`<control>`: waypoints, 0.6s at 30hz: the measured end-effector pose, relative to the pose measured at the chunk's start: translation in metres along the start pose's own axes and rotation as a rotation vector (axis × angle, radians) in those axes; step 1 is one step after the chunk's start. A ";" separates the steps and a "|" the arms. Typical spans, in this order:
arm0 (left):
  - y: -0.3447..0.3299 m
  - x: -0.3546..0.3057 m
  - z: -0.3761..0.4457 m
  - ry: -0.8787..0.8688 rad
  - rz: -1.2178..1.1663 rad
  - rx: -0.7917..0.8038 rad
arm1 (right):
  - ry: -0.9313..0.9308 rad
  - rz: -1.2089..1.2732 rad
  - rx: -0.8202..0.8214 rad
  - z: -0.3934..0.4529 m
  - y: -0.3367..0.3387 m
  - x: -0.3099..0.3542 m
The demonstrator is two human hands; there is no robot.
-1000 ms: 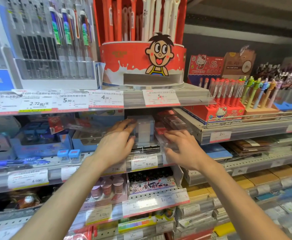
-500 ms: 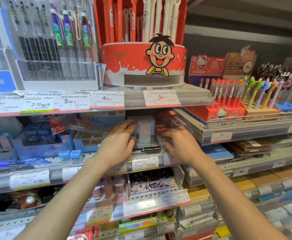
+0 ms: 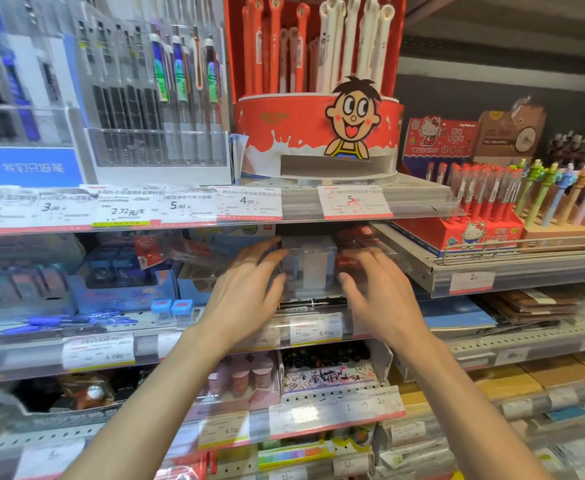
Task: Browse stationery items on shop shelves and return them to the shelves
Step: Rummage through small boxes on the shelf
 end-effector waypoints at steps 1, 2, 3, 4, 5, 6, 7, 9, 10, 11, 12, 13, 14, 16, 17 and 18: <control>0.006 0.005 -0.003 0.011 0.018 -0.014 | 0.015 0.007 0.000 0.001 0.000 0.009; 0.013 0.011 -0.006 0.017 0.042 -0.033 | 0.026 0.018 0.011 0.002 -0.002 0.018; 0.021 0.017 -0.010 0.018 0.070 -0.054 | 0.036 0.030 0.026 0.005 -0.004 0.026; 0.029 0.025 -0.015 0.021 0.103 -0.073 | 0.048 0.041 0.046 0.008 -0.008 0.035; 0.037 0.035 -0.019 0.029 0.142 -0.086 | 0.062 0.047 0.071 0.011 -0.013 0.043; 0.045 0.046 -0.023 0.046 0.183 -0.096 | 0.079 0.051 0.096 0.014 -0.019 0.052; 0.053 0.058 -0.027 0.067 0.223 -0.109 | 0.100 0.050 0.120 0.018 -0.025 0.061; 0.066 0.082 -0.033 0.116 0.282 -0.121 | 0.140 0.037 0.163 0.024 -0.037 0.079; 0.071 0.092 -0.034 0.140 0.303 -0.117 | 0.152 0.029 0.185 0.026 -0.043 0.086; 0.073 0.101 -0.034 0.155 0.319 -0.105 | 0.158 0.025 0.204 0.028 -0.048 0.093; 0.074 0.107 -0.033 0.163 0.328 -0.089 | 0.161 0.026 0.218 0.029 -0.053 0.097; 0.073 0.113 -0.032 0.163 0.329 -0.073 | 0.162 0.030 0.229 0.030 -0.057 0.101; 0.071 0.118 -0.031 0.164 0.324 -0.057 | 0.161 0.036 0.240 0.030 -0.061 0.103; 0.068 0.125 -0.028 0.159 0.300 -0.052 | 0.156 0.044 0.260 0.029 -0.066 0.105; 0.068 0.128 -0.028 0.151 0.290 -0.063 | 0.156 0.042 0.269 0.029 -0.068 0.106; 0.069 0.130 -0.027 0.144 0.285 -0.075 | 0.158 0.039 0.276 0.028 -0.069 0.106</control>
Point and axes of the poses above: each hand's wrist, its own z-axis towards the middle knuckle, its own y-axis out of the back of the hand, x = y × z, the point moved 7 cm from there along z, towards the middle knuckle, and after that the axes turned 4 degrees about y, right-handed, at the moved point
